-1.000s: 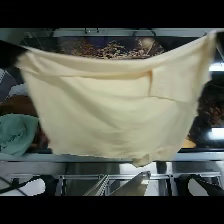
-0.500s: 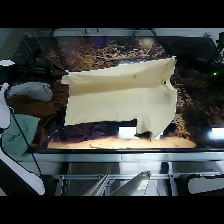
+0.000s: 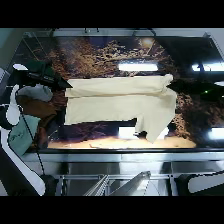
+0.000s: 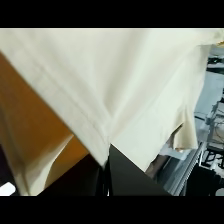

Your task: Fold the shirts.

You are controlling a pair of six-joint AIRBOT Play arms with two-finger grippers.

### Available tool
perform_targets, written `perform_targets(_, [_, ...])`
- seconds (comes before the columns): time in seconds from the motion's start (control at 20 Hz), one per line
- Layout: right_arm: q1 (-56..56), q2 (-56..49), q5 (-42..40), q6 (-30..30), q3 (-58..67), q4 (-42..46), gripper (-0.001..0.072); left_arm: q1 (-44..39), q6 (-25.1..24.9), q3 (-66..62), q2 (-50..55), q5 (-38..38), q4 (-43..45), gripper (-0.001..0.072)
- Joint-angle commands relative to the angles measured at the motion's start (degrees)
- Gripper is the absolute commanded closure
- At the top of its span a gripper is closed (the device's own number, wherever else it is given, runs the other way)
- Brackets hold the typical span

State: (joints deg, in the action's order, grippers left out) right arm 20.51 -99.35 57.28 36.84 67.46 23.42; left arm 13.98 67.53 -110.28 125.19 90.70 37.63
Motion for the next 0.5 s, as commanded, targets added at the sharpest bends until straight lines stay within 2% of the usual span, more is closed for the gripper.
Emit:
perform_targets(0.0, [1.22,-0.92,-0.48,0.96,-3.48,3.67,0.0690,-0.02,0.96,2.21,0.46,0.37,7.48,0.0693])
perform_targets(0.25, [2.62,-0.96,-0.57,2.93,-3.48,3.85,0.0689,0.02,0.94,2.56,0.44,1.09,9.29,0.0699])
perform_targets(0.3, [2.64,-0.87,0.59,3.02,-3.45,3.85,0.0677,0.13,0.96,2.51,0.35,2.40,9.05,0.0638])
perform_targets(0.35, [2.67,-0.66,2.58,3.02,-3.32,3.85,0.0495,0.35,0.98,2.51,-0.09,3.69,8.33,0.0390])
perform_targets(0.4, [2.91,-0.11,5.14,3.06,-2.99,3.91,0.0303,0.68,1.01,2.51,-0.90,4.39,7.34,0.0235])
perform_targets(0.45, [3.32,0.70,7.82,3.78,-2.38,4.11,0.0303,1.33,1.70,2.51,-2.19,4.74,7.32,0.0194])
